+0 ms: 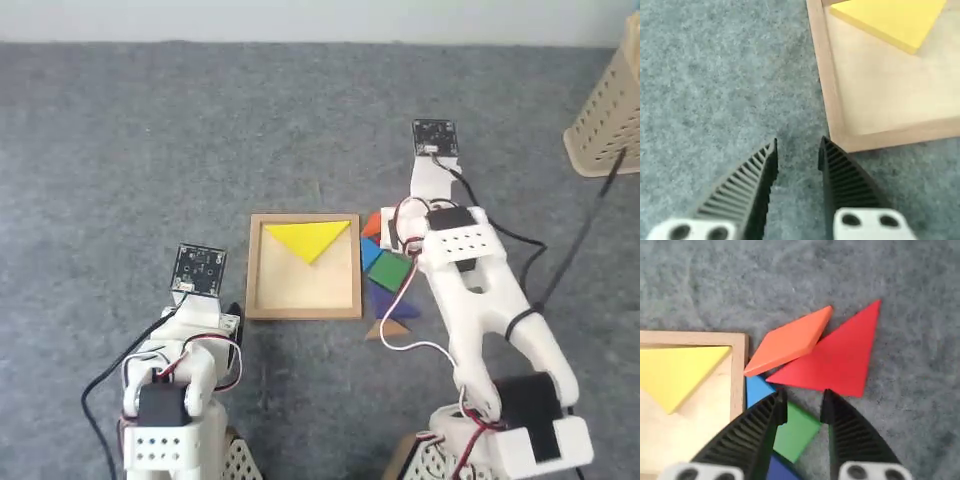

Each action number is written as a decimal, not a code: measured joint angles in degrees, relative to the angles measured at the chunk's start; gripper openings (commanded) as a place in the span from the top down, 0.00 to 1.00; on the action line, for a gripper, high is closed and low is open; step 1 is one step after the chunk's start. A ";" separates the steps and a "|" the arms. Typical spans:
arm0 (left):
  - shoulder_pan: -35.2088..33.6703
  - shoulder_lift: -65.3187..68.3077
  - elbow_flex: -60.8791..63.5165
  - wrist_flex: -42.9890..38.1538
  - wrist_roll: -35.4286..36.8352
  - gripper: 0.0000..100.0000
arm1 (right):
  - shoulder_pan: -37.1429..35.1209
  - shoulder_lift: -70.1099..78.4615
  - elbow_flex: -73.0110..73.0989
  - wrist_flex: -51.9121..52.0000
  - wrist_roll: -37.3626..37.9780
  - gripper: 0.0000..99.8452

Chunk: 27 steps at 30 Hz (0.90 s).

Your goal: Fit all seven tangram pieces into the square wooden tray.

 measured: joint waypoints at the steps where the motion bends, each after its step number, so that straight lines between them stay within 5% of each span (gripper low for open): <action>1: 0.00 0.00 0.00 0.00 0.00 0.87 | -0.09 0.00 0.00 0.26 0.00 0.86; 10: 0.00 0.00 0.00 0.00 0.00 0.87 | 1.14 0.53 -2.02 1.58 11.08 0.85; 18: 0.00 0.00 0.00 0.00 0.00 0.87 | 3.43 16.35 -16.70 10.46 8.62 0.71; 27: 0.00 0.00 0.00 0.00 0.00 0.87 | 5.45 24.53 -25.05 11.69 6.77 0.70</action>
